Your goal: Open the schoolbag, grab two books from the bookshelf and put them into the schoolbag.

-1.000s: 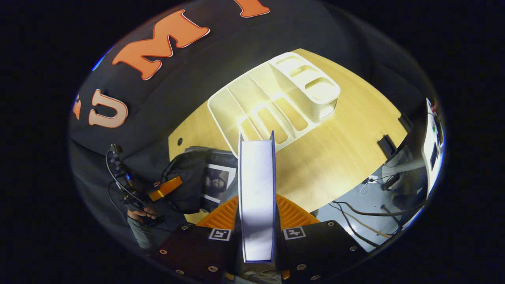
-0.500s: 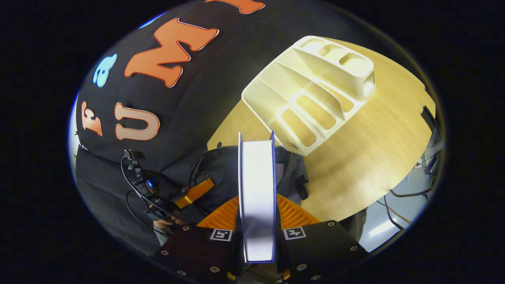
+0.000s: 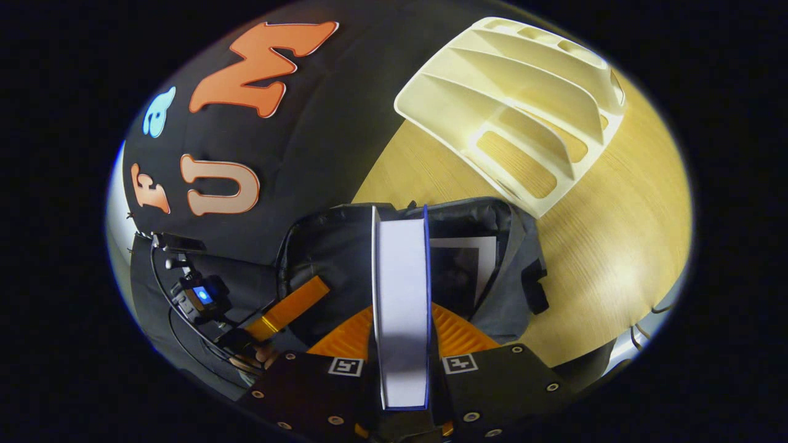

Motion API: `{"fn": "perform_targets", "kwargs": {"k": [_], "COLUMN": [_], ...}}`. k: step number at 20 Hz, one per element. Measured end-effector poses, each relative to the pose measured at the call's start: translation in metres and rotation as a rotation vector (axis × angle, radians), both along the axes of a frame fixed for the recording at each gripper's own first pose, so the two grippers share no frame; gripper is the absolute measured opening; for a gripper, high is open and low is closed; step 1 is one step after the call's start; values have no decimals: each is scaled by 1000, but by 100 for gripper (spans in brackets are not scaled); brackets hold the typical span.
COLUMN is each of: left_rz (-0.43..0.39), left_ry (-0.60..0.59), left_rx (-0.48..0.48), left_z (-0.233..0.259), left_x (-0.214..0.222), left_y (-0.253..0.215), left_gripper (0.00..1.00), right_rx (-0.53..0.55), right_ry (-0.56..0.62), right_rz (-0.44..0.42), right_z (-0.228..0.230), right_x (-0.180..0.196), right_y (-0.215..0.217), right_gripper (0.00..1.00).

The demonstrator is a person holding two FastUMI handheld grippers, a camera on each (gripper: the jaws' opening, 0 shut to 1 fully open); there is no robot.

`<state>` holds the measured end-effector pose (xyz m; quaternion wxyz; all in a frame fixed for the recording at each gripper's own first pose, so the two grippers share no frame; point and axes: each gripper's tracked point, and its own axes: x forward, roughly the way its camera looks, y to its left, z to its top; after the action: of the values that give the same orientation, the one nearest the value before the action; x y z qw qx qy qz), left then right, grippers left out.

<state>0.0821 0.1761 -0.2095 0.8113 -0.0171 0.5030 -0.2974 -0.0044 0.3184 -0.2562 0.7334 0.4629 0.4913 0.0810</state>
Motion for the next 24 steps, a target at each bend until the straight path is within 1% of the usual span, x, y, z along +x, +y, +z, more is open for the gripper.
{"fn": "perform_targets", "kwargs": {"k": [1,2,3,4,8,10,13,16,18,19,20,21,22,23,24], "left_rz": [2,8,10,10,15,19,27,26,57,81,105,128,149,167,183], "left_ry": [0,-4,-4,-1,0,0,23,30,33,35,39,39,35,30,25], "left_rx": [-11,-17,-26,-32,-63,-77,-107,-117,-110,-106,-100,-90,-79,-65,-52], "left_z": [2,4,6,6,8,10,6,2,-1,-3,-6,-9,-10,-13,-14], "left_x": [-1,-2,-3,-7,-13,-15,-22,-26,-23,-21,-19,-20,-21,-24,-27], "left_y": [-2,-2,-4,-5,-12,-14,-24,-29,-26,-24,-19,-16,-14,-13,-15], "left_gripper": [6,8,6,6,6,6,6,6,6,6,6,6,6,6,6], "right_rx": [1,2,3,5,51,80,87,93,94,72,38,12,-2,-11,-34], "right_ry": [-6,-12,-18,-24,-62,-63,-62,-44,8,48,77,73,64,54,36], "right_rz": [2,3,2,-1,-91,-123,-128,-117,-79,-43,1,29,44,67,88], "right_z": [-4,-9,-14,-19,-33,-42,-54,-63,-70,-75,-75,-72,-68,-63,-59], "right_x": [3,6,8,12,34,38,44,53,51,45,33,32,31,29,26], "right_y": [6,12,18,24,39,47,58,70,82,85,82,76,69,62,51], "right_gripper": [32,32,32,32,32,32,32,33,35,39,54,36,77,79,72]}}
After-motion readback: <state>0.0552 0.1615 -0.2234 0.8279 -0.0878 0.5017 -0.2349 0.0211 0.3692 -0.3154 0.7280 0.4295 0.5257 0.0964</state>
